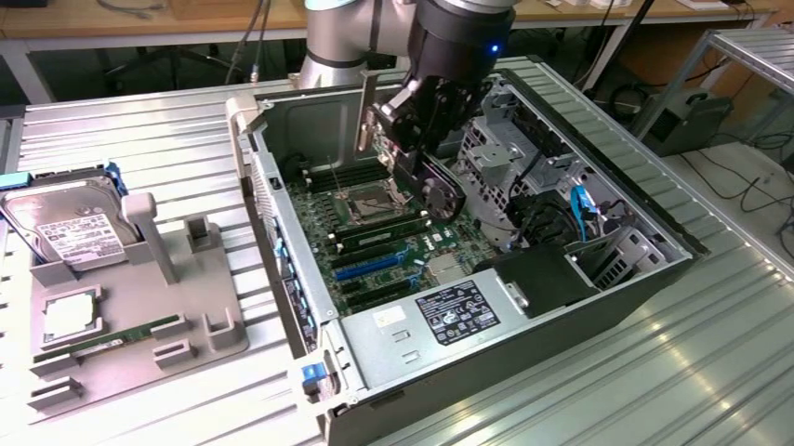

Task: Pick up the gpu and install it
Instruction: 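Insert the gpu into the slot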

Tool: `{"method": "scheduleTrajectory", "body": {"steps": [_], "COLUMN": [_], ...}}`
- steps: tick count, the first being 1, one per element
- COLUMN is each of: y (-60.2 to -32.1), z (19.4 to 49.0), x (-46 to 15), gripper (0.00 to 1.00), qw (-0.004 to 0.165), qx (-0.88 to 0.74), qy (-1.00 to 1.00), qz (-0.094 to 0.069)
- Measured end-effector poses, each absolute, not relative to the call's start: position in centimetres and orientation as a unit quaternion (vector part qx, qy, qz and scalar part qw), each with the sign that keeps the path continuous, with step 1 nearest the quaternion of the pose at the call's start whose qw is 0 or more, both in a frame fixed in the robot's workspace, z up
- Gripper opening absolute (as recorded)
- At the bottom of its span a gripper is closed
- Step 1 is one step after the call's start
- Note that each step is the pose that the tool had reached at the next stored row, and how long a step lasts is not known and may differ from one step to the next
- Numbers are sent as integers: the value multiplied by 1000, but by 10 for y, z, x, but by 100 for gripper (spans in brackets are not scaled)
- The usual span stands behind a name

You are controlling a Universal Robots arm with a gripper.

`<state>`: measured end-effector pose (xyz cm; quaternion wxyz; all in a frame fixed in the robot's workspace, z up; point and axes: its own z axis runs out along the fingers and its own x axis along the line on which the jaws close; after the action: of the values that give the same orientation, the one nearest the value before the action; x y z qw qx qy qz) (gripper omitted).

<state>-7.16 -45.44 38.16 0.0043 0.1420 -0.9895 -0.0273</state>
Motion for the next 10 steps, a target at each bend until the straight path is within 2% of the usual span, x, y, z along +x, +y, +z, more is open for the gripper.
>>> {"method": "scheduleTrajectory", "body": {"steps": [10], "y": [-454], "z": [371], "x": [-72], "gripper": [26], "qw": [7], "qx": [246], "qy": [-969], "qz": [-27]}}
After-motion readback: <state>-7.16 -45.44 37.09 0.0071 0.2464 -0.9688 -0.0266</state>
